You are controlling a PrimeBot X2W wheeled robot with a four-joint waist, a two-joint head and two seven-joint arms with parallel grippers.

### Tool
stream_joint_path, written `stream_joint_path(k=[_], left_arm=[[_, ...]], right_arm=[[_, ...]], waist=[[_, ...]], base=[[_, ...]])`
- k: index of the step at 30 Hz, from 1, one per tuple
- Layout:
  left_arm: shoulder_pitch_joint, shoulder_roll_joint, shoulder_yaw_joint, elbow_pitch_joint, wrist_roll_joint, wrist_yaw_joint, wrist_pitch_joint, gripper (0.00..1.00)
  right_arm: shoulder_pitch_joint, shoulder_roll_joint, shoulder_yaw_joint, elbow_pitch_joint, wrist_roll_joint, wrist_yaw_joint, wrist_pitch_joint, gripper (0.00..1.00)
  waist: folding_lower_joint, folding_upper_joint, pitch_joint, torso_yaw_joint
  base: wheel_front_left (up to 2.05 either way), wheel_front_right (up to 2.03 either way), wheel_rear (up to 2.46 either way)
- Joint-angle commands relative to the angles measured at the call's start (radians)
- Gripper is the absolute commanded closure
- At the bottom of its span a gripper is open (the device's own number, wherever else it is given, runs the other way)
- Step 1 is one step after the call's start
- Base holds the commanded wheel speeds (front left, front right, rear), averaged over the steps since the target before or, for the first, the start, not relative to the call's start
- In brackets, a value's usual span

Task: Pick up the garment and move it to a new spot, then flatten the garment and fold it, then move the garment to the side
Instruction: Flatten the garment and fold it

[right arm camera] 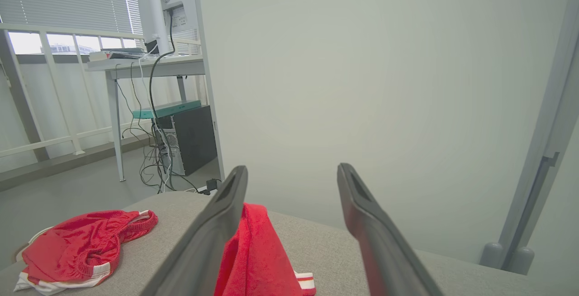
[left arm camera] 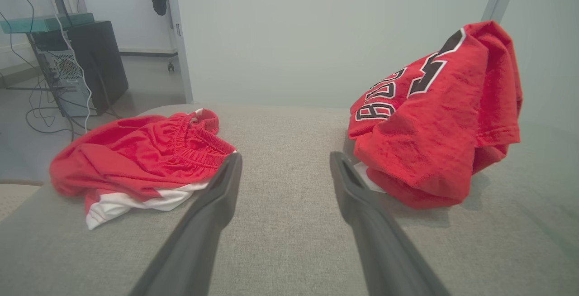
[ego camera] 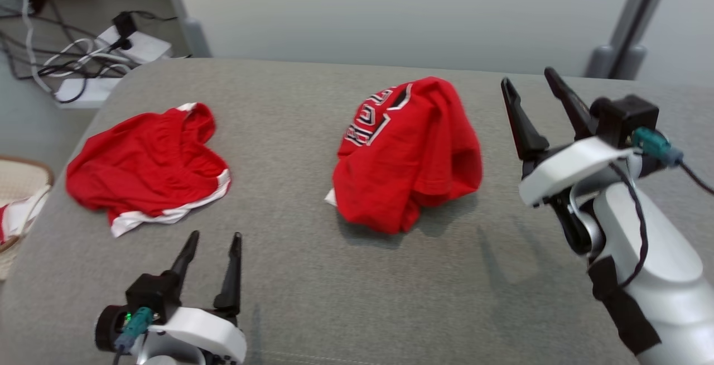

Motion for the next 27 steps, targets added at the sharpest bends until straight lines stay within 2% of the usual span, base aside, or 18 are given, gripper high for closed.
stream_joint_path(k=[1, 4, 10, 14, 15, 17, 24, 27], left_arm=[[-0.06, 0.008, 0.006, -0.023, -0.009, -0.008, -0.009, 0.0], [-0.068, 0.007, -0.037, -0.023, -0.027, -0.005, -0.009, 0.0], [-0.079, 0.007, -0.094, -0.014, -0.056, 0.003, -0.009, 0.0], [-0.09, 0.007, -0.101, -0.011, -0.068, 0.007, -0.009, 0.0], [-0.092, 0.007, -0.099, -0.011, -0.071, 0.008, -0.009, 0.0], [-0.094, 0.007, -0.092, -0.013, -0.072, 0.009, -0.009, 0.0], [-0.097, 0.007, -0.084, -0.019, -0.085, 0.009, -0.009, 0.0], [-0.101, 0.007, -0.092, -0.022, -0.091, 0.009, -0.009, 0.0]], right_arm=[[-0.053, 0.001, 0.033, 0.005, 0.022, 0.004, -0.013, 0.0], [-0.122, -0.012, 0.084, 0.083, 0.051, 0.004, 0.009, 0.0], [-0.203, -0.013, 0.098, 0.286, 0.131, 0.004, 0.096, 0.0], [-0.222, -0.007, 0.134, 0.349, 0.187, 0.004, 0.141, 0.0], [-0.222, -0.007, 0.151, 0.353, 0.198, 0.004, 0.145, 0.22], [-0.217, -0.007, 0.187, 0.354, 0.22, 0.004, 0.151, 1.0], [-0.138, -0.036, 0.369, 0.288, 0.306, 0.004, 0.182, 1.0], [-0.079, -0.08, 0.466, 0.22, 0.363, 0.004, 0.211, 1.0]], waist=[[0.0, 0.0, 0.015, 0.065], [0.0, 0.0, 0.027, 0.125], [0.0, 0.0, 0.059, 0.232], [0.0, 0.0, 0.083, 0.277], [0.0, 0.0, 0.088, 0.282], [0.0, 0.0, 0.097, 0.284], [0.0, 0.0, 0.112, 0.241], [0.0, 0.0, 0.114, 0.211]], base=[[0.0, 0.0, 0.0], [0.0, 0.0, 0.0], [0.0, 0.0, 0.0], [0.0, 0.0, 0.0], [0.0, 0.0, 0.0], [0.0, 0.0, 0.0], [0.0, 0.0, 0.0], [0.0, 0.0, 0.0]])
